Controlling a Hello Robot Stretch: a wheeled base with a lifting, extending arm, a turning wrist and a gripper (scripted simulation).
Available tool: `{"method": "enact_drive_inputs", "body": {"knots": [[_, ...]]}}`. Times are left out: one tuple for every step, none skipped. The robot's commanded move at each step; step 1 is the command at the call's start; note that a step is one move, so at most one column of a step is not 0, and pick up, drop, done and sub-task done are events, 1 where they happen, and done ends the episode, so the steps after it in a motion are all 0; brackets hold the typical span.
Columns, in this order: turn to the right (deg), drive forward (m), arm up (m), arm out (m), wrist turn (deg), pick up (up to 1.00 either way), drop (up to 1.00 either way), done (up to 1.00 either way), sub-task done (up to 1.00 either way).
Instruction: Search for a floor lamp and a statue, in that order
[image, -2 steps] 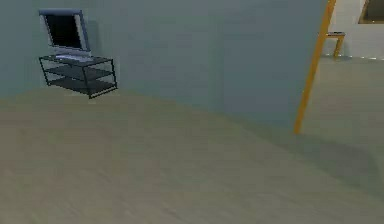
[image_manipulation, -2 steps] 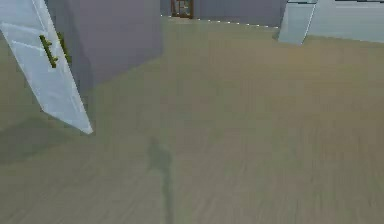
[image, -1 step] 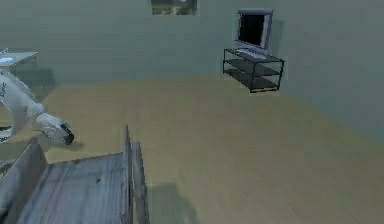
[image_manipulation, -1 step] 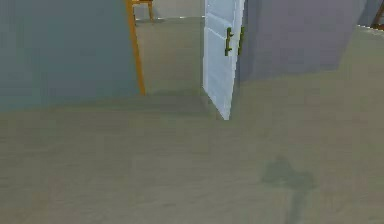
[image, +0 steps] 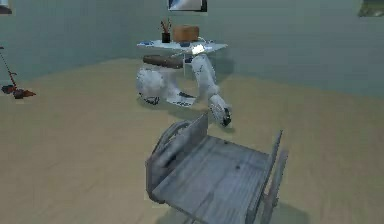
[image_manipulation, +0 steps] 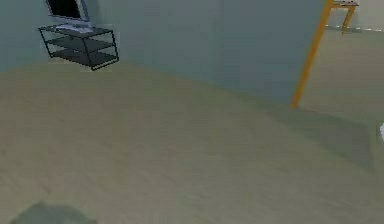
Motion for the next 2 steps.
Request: {"method": "enact_drive_inputs", "body": {"knots": [[-45.0,0.00,0.00,0.00,0.0,0.00,0.00,0.00,0.00],[-30.0,0.00,0.00,0.00,0.0,0.00,0.00,0.00,0.00]]}}
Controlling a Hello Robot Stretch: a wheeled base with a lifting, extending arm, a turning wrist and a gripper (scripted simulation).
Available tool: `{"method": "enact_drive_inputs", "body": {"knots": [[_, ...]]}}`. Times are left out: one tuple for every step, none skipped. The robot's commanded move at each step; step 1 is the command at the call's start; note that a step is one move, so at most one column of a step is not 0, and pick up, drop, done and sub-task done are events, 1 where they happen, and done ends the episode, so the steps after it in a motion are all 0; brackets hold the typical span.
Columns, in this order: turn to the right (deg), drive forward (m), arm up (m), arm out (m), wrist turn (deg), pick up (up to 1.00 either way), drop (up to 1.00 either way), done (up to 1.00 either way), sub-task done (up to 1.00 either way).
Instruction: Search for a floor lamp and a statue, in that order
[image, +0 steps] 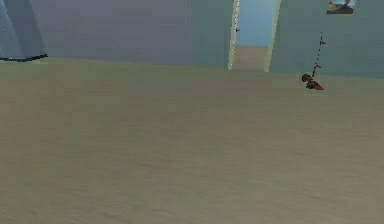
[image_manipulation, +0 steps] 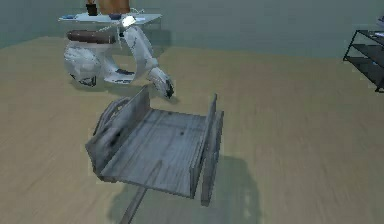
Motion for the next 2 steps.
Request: {"method": "enact_drive_inputs", "body": {"knots": [[-3.0,0.00,0.00,0.00,0.0,0.00,0.00,0.00,0.00],[0.0,0.30,0.00,0.00,0.0,0.00,0.00,0.00,0.00]]}}
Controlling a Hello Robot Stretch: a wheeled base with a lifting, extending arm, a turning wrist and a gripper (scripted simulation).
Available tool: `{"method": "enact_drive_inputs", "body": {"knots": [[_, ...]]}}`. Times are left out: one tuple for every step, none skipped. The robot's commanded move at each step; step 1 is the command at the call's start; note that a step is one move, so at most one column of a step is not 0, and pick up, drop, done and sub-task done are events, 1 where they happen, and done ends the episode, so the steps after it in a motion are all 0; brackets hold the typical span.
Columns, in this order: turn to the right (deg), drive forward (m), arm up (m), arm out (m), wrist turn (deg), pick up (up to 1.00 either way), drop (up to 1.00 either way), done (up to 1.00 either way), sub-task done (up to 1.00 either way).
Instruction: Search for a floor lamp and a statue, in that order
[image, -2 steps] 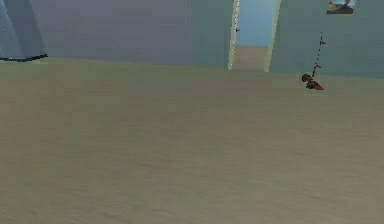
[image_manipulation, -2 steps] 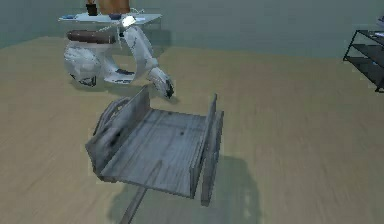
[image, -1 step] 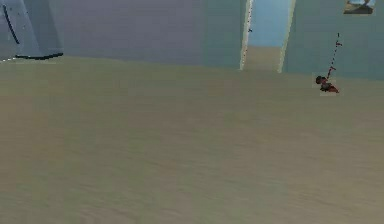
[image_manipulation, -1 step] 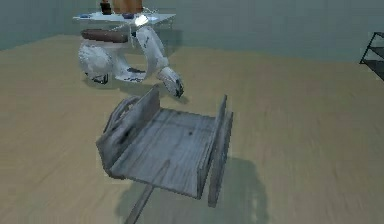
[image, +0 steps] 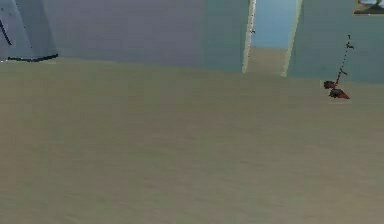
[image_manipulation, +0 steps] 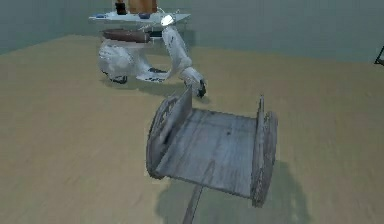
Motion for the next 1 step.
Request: {"method": "enact_drive_inputs", "body": {"knots": [[18.0,0.00,0.00,0.00,0.0,0.00,0.00,0.00,0.00]]}}
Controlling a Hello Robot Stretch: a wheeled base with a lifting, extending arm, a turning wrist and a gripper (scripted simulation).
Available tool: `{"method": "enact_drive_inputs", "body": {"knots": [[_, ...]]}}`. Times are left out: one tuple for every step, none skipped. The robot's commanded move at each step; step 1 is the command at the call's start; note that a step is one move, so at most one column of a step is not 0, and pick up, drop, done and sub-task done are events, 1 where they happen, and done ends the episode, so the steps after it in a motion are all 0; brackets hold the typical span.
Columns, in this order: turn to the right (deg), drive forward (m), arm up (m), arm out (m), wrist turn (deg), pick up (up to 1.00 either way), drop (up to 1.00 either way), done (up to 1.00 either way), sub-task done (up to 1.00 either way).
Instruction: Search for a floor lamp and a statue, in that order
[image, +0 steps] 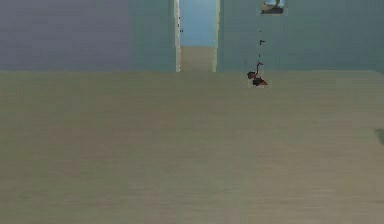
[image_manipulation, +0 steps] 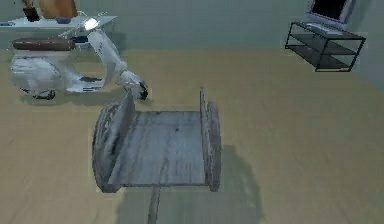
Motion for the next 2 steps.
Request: {"method": "enact_drive_inputs", "body": {"knots": [[0.0,1.00,0.00,0.00,0.0,0.00,0.00,0.00,0.00],[0.0,1.00,0.00,0.00,0.0,0.00,0.00,0.00,0.00]]}}
